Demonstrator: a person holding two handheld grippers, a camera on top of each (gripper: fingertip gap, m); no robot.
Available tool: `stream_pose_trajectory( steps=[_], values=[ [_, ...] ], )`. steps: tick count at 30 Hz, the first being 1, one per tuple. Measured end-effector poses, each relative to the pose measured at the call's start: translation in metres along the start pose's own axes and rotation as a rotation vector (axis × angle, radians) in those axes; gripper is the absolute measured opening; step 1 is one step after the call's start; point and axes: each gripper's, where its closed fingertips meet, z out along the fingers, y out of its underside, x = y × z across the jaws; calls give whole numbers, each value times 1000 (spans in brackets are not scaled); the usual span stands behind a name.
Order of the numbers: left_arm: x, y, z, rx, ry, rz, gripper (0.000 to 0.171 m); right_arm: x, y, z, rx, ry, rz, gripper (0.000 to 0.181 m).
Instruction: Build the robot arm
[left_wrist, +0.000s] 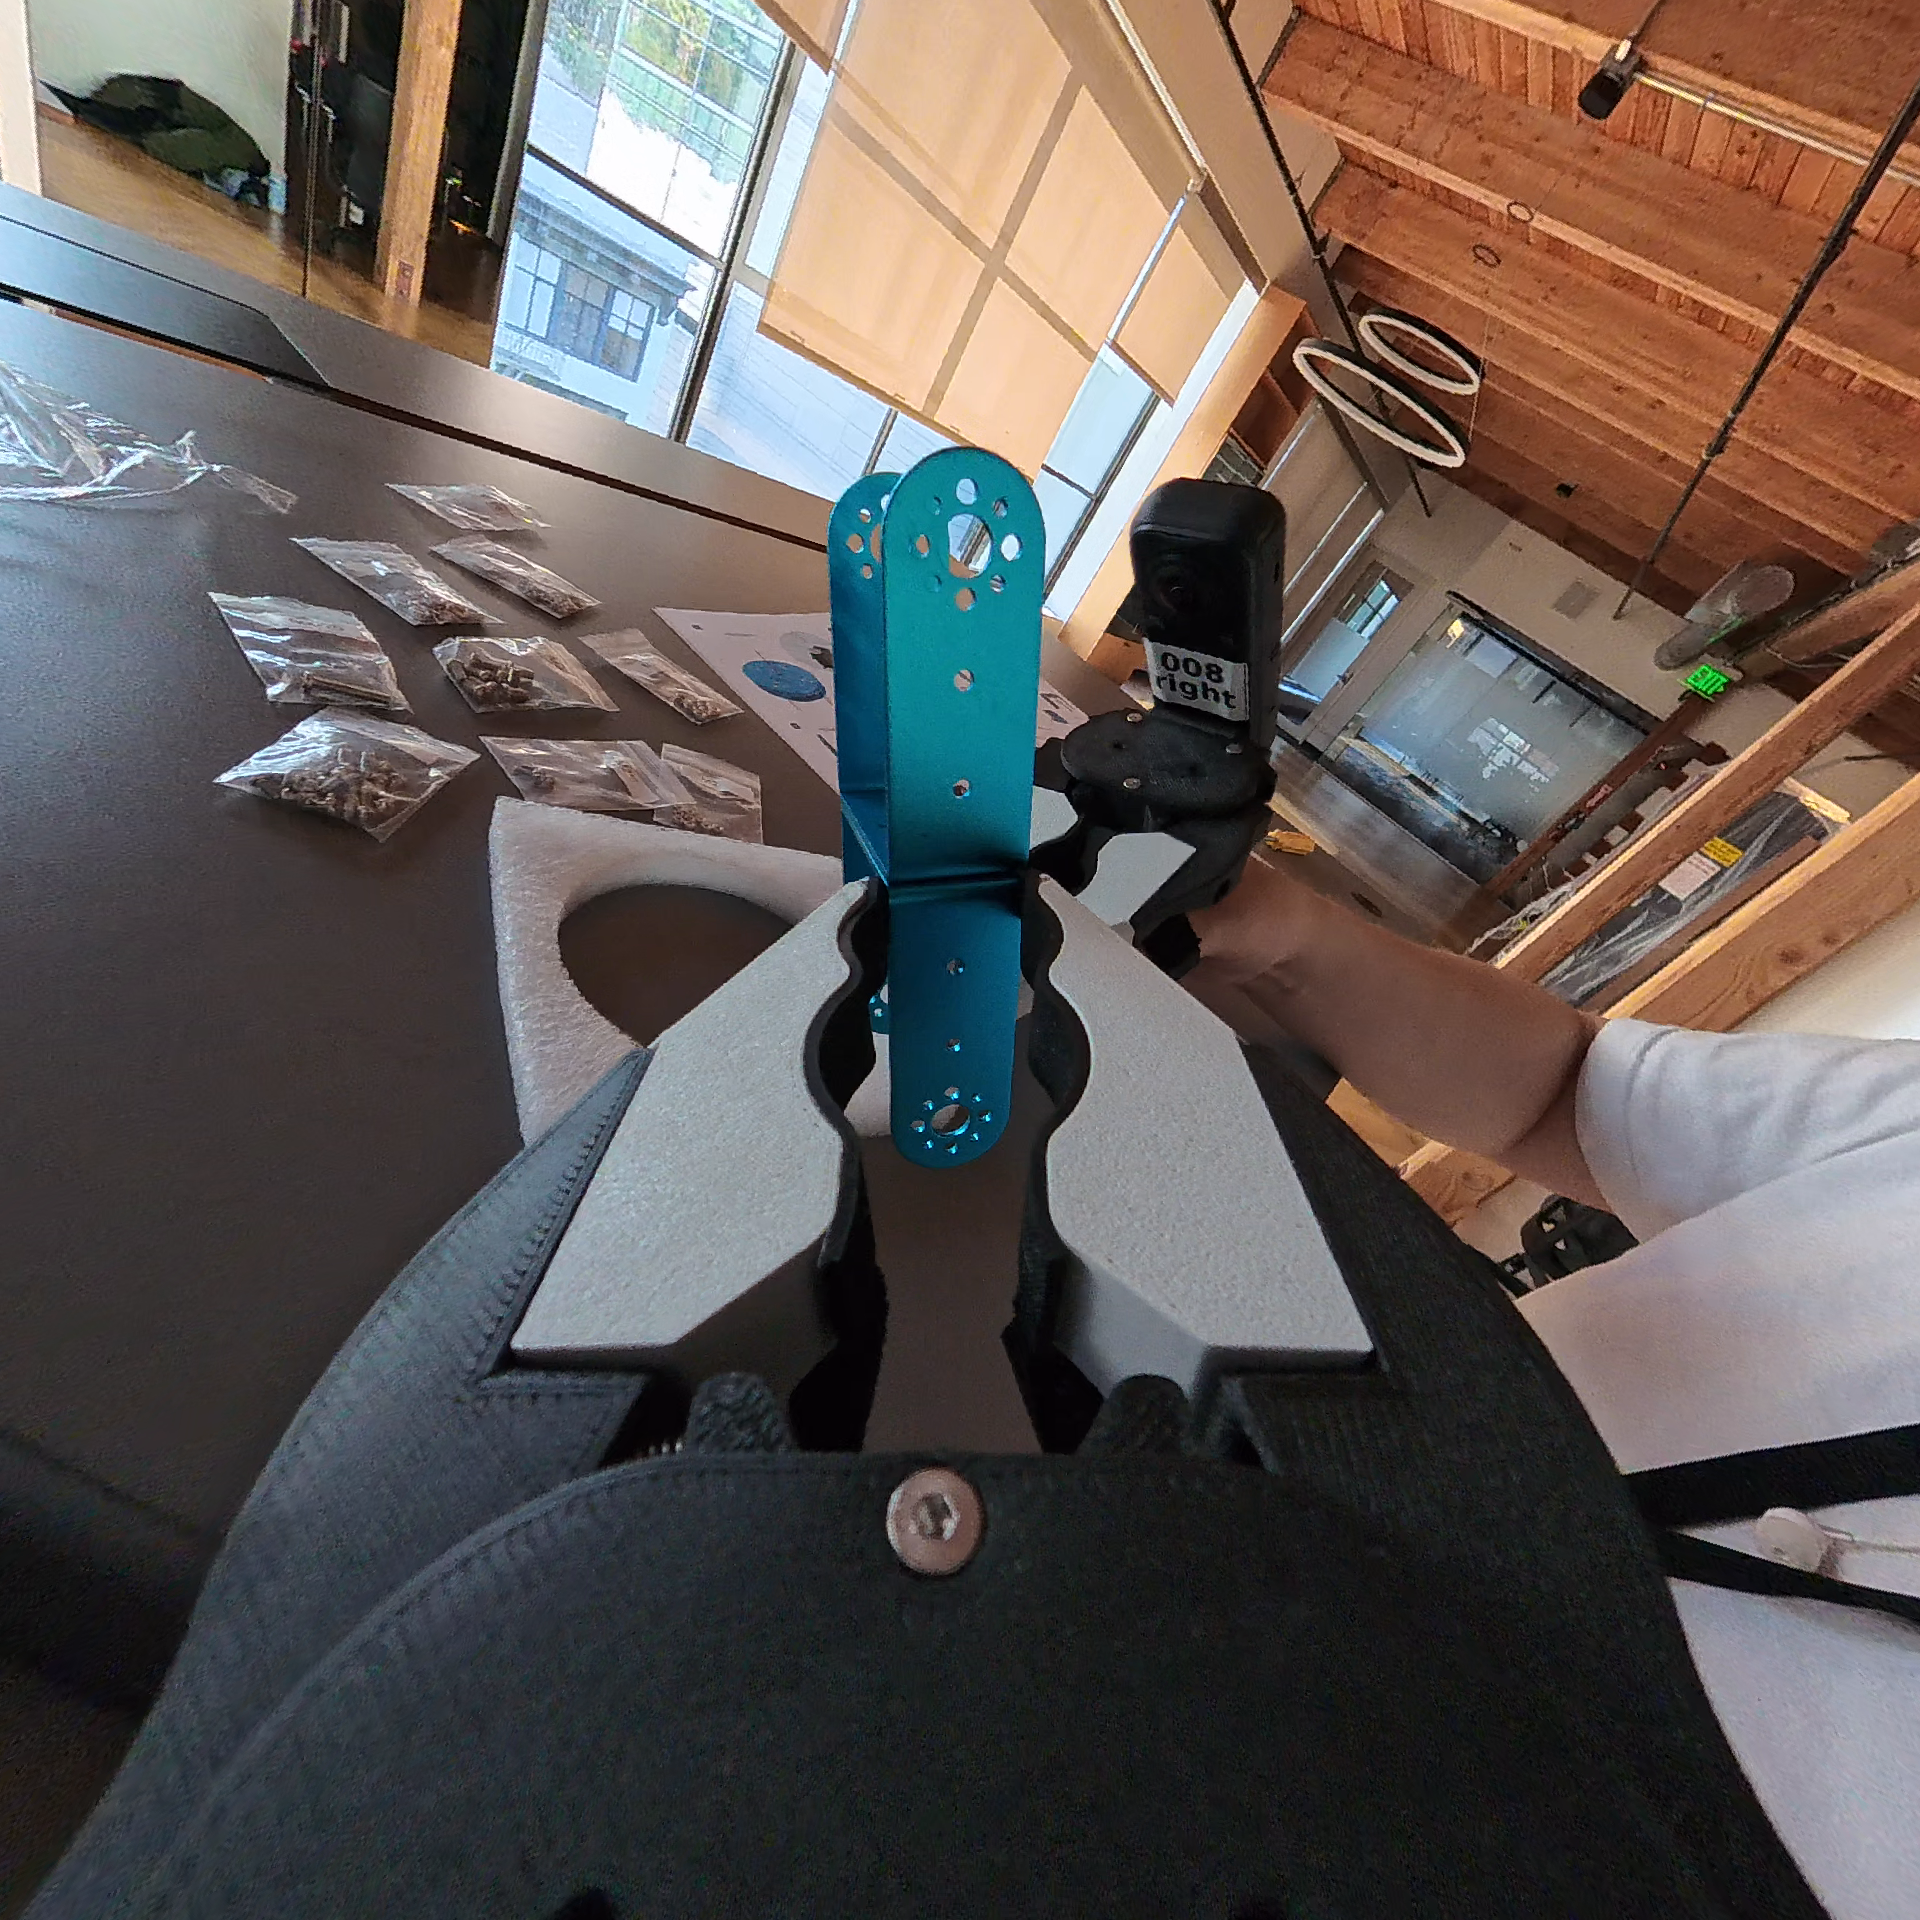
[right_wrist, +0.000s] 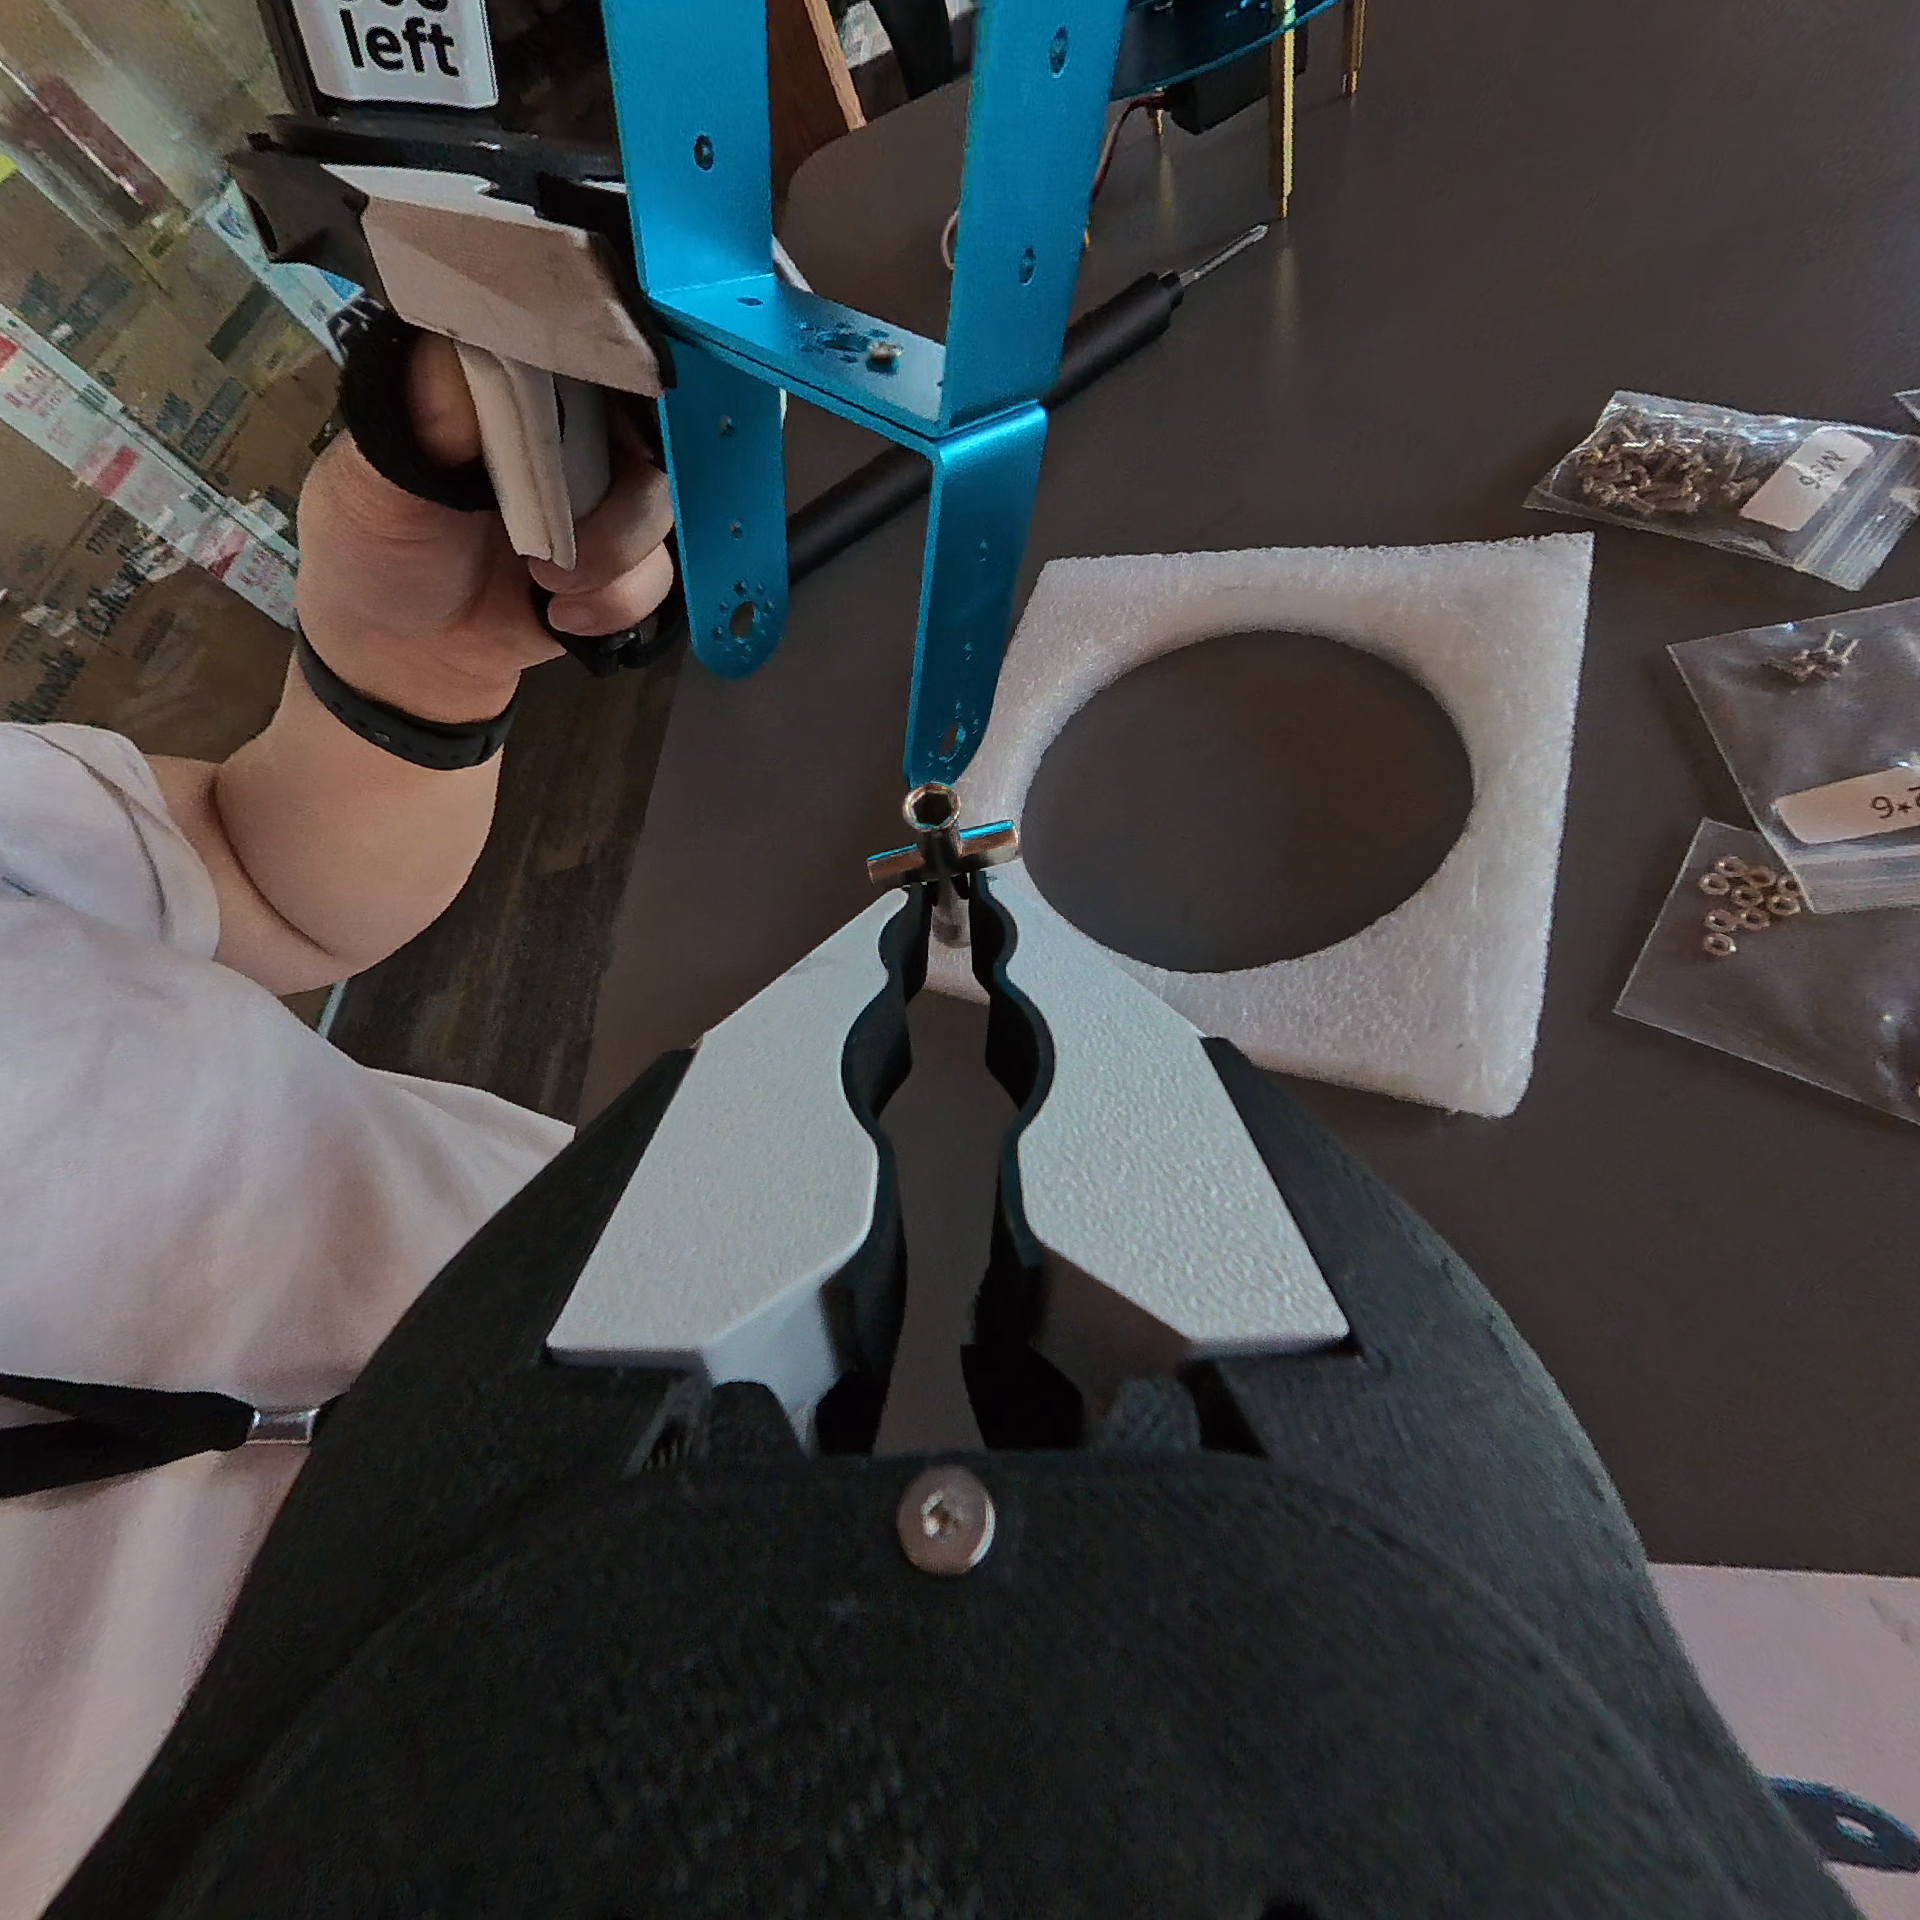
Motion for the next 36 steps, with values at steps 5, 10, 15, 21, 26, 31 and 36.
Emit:
stream_pose_trajectory(
  steps=[5, 10, 15, 21, 26, 31, 36],
  values=[
    [-1, -2, -1, 12, -9, 0, 24, -1, -1, 2, -12, 50, -110, 7],
    [-7, -8, -9, 52, -27, -14, 24, -1, -3, 4, -4, 63, -142, 7],
    [-9, -15, -18, 88, -31, -28, 23, -1, -4, 6, -8, 63, -149, 7],
    [-7, -16, -21, 98, -29, -29, 24, -3, -3, 7, -28, 62, -168, 7],
    [-6, -16, -21, 100, -21, -33, 24, -4, -2, 10, -31, 55, -178, 10],
    [-6, -18, -22, 108, -15, -38, 24, -4, -2, 9, -28, 59, -186, 15],
    [-6, -17, -20, 108, -8, -43, 24, -2, -3, 8, -19, 56, -173, 9]
  ],
)
